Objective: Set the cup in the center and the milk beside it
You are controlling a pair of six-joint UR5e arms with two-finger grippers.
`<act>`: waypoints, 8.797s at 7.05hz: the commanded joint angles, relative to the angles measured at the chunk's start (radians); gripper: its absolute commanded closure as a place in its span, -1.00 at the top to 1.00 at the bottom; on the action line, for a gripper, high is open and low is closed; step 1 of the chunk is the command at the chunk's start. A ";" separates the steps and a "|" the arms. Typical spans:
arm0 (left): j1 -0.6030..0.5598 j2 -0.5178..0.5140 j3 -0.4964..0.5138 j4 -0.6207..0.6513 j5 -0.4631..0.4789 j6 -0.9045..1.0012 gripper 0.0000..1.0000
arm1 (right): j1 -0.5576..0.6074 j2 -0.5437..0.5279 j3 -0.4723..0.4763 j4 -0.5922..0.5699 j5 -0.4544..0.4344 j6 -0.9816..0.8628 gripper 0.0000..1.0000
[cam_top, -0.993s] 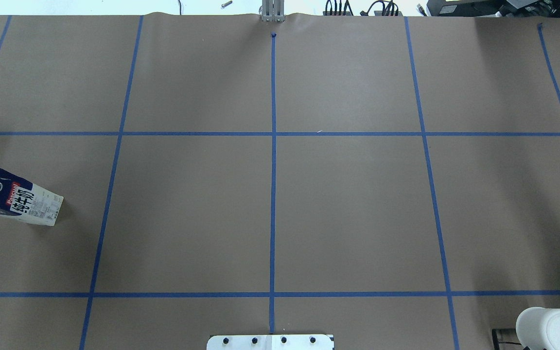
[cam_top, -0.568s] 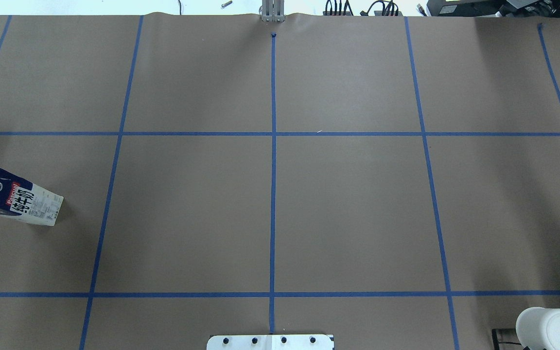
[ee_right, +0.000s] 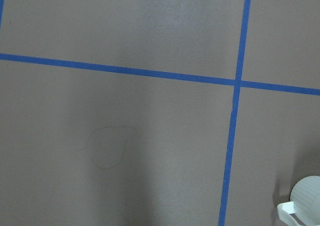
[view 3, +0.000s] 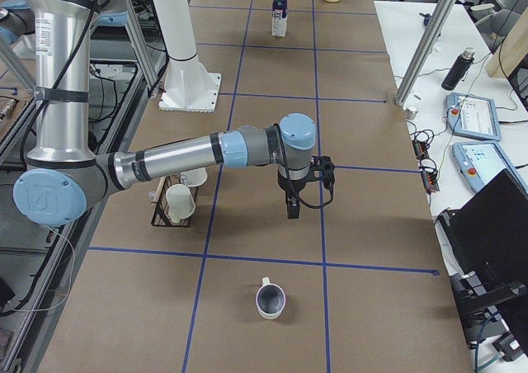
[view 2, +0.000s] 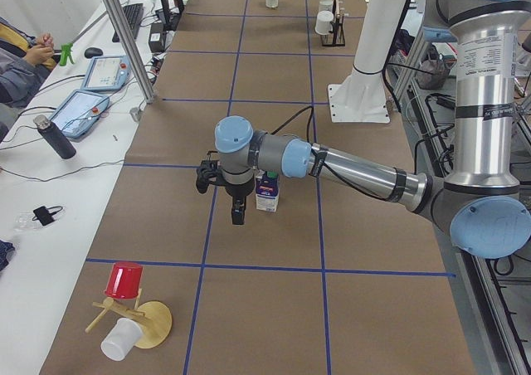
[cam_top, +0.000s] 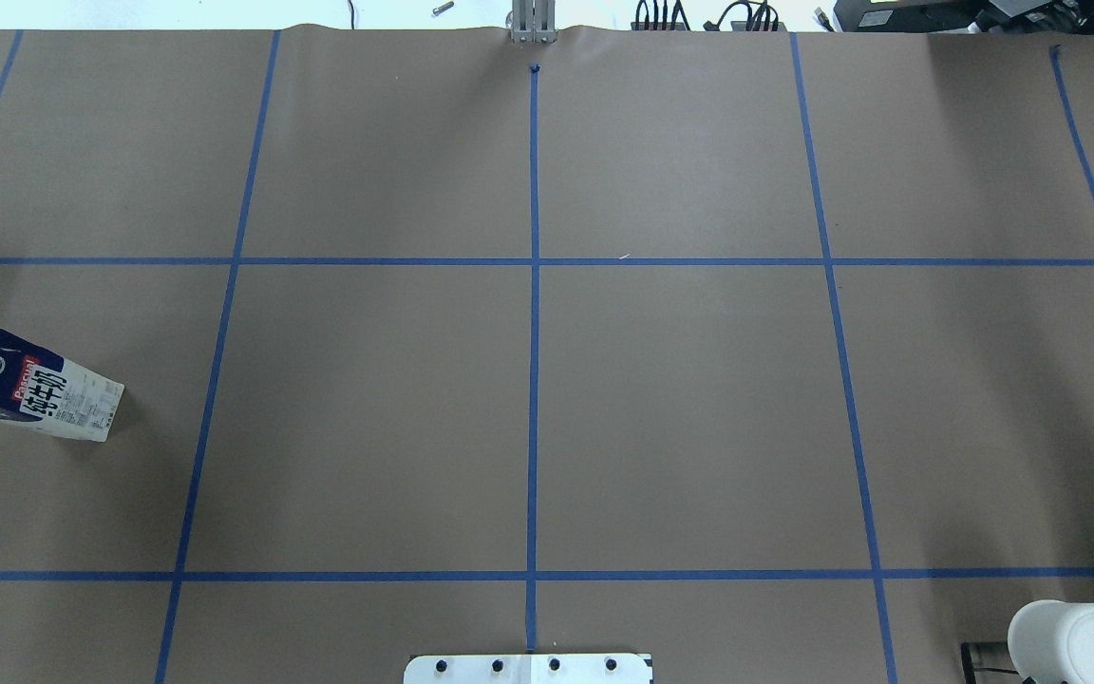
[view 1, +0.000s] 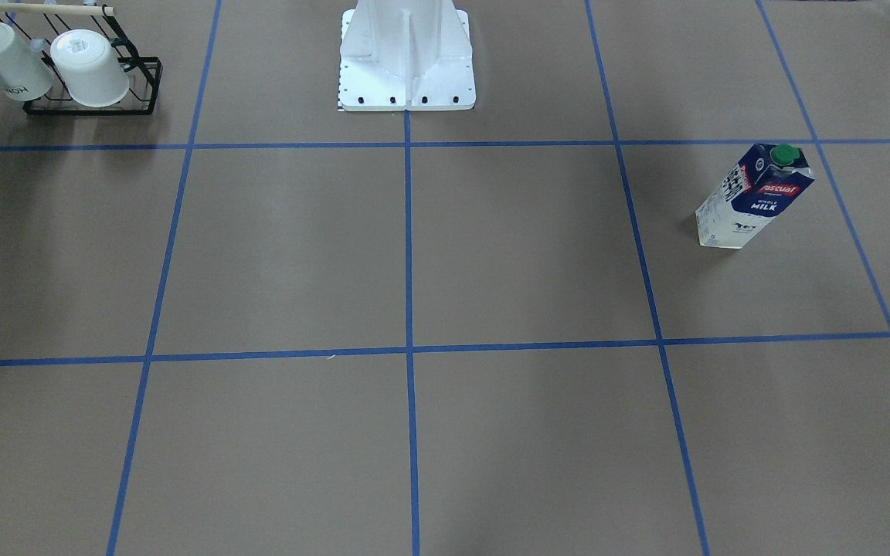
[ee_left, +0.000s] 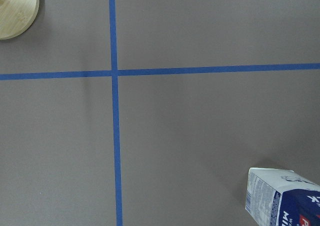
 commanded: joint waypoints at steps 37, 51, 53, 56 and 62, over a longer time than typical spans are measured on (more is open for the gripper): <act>0.000 0.011 -0.011 -0.003 0.000 0.004 0.97 | -0.505 0.674 -0.364 0.237 -0.169 0.331 -1.00; -0.002 -0.002 -0.026 0.000 0.006 -0.001 0.97 | -0.701 1.096 -0.841 0.283 -0.233 0.604 -0.68; -0.002 -0.004 -0.026 0.000 0.004 -0.002 0.97 | -0.703 1.106 -0.849 0.284 -0.233 0.607 1.00; 0.011 -0.022 -0.087 0.000 -0.002 -0.156 0.97 | -0.570 1.100 -0.818 0.295 -0.087 0.600 1.00; 0.176 -0.059 -0.153 -0.028 0.000 -0.364 0.96 | -0.211 0.257 -0.023 0.054 0.008 0.334 1.00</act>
